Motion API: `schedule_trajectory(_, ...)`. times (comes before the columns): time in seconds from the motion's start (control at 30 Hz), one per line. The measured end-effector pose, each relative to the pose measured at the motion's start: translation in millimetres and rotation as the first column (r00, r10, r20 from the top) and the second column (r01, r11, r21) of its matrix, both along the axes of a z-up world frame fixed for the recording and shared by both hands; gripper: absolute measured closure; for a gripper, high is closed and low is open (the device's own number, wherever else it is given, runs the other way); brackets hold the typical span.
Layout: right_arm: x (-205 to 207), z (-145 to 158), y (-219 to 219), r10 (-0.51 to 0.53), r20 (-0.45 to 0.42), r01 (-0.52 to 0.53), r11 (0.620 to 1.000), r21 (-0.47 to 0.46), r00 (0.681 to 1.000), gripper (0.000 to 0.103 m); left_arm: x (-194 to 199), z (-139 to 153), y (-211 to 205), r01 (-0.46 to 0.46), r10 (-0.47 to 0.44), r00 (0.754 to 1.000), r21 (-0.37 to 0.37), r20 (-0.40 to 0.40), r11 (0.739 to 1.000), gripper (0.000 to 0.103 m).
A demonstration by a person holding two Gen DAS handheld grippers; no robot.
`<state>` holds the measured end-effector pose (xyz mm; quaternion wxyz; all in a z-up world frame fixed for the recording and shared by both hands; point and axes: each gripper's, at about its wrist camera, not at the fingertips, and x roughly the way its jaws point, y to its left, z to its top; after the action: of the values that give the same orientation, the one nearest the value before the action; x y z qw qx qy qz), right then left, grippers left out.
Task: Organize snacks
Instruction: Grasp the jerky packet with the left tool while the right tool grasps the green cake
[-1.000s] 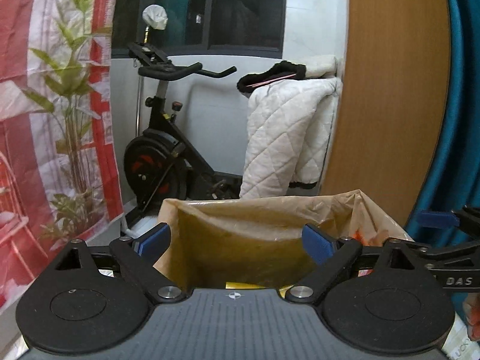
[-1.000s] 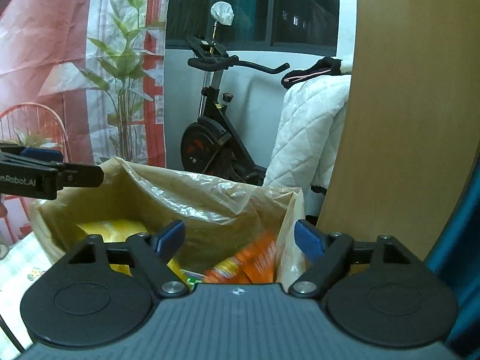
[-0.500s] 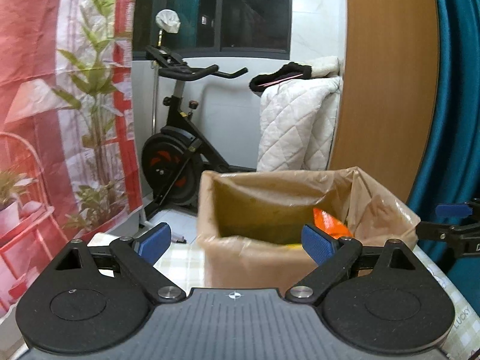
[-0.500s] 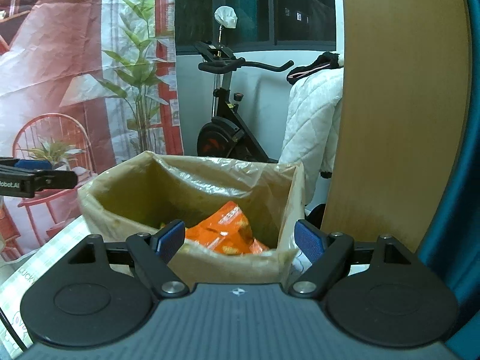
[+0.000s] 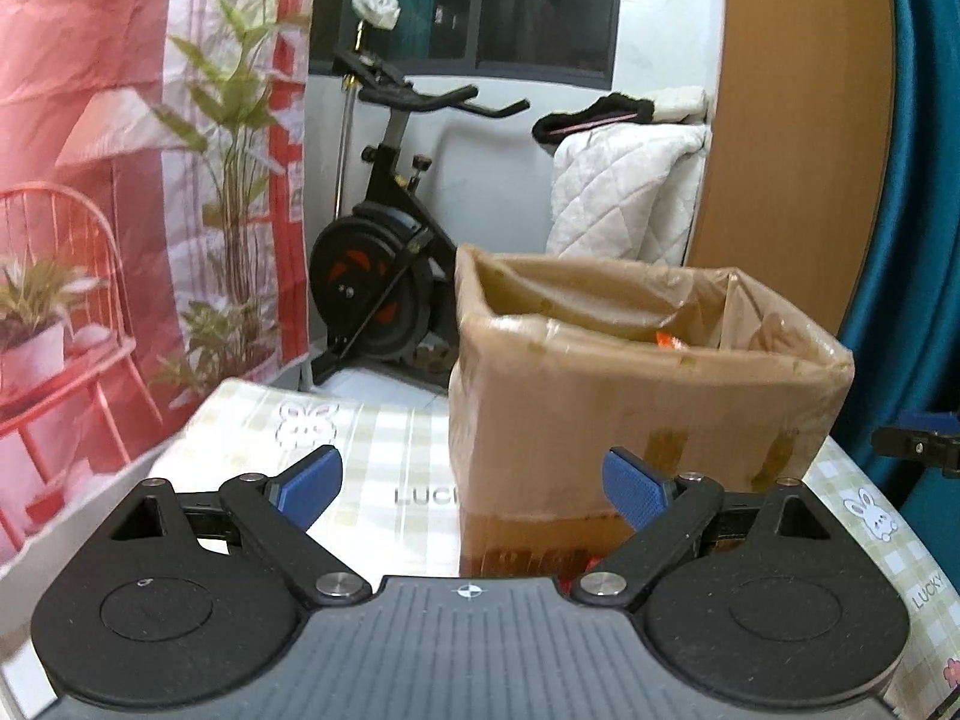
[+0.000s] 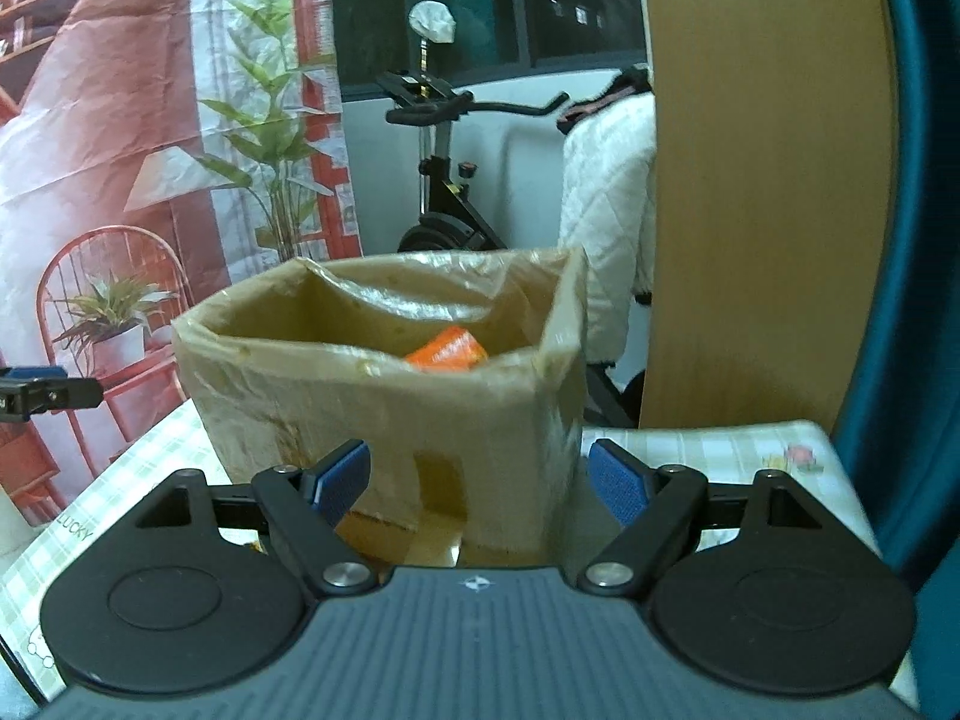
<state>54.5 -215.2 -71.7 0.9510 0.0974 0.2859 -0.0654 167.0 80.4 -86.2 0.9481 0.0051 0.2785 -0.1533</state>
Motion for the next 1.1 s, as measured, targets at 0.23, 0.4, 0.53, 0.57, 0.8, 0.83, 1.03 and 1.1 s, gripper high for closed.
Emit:
schedule_trajectory(0.23,-19,-35,-5,-0.034,-0.054,0.036,0.998,0.044,0.998,0.021,-6,-23,17,-0.023,0.022,0.997,-0.004,-0.067,1.000,0.013)
schedule_trajectory(0.4,-25,-63,4,-0.029,-0.110,0.036,0.997,0.065,0.993,0.028,-8,-43,23,-0.031,0.029,0.992,-0.012,-0.120,0.999,0.014)
schedule_trajectory(0.53,-22,-78,19,0.038,-0.147,-0.028,0.997,0.070,0.988,0.037,-8,-58,25,-0.027,0.024,0.987,-0.015,-0.162,1.000,0.018)
schedule_trajectory(0.57,-20,-81,25,0.067,-0.157,-0.058,0.996,0.064,0.985,0.038,-7,-61,26,-0.027,0.024,0.985,-0.017,-0.172,0.999,0.018)
schedule_trajectory(0.8,10,-103,48,0.111,-0.192,-0.108,0.994,0.026,0.975,0.042,-7,-80,33,-0.043,0.038,0.976,-0.017,-0.213,0.999,0.023)
schedule_trajectory(0.83,14,-106,50,0.105,-0.189,-0.102,0.994,0.025,0.976,0.042,-7,-82,34,-0.046,0.041,0.975,-0.019,-0.217,0.999,0.023)
schedule_trajectory(1.03,48,-135,54,0.026,-0.252,-0.023,1.000,0.013,0.967,0.041,-6,-94,38,-0.060,0.053,0.968,-0.020,-0.245,0.998,0.025)
schedule_trajectory(1.1,55,-143,55,-0.002,-0.276,0.006,1.000,0.017,0.961,0.041,-5,-100,41,-0.063,0.055,0.964,-0.022,-0.261,0.998,0.027)
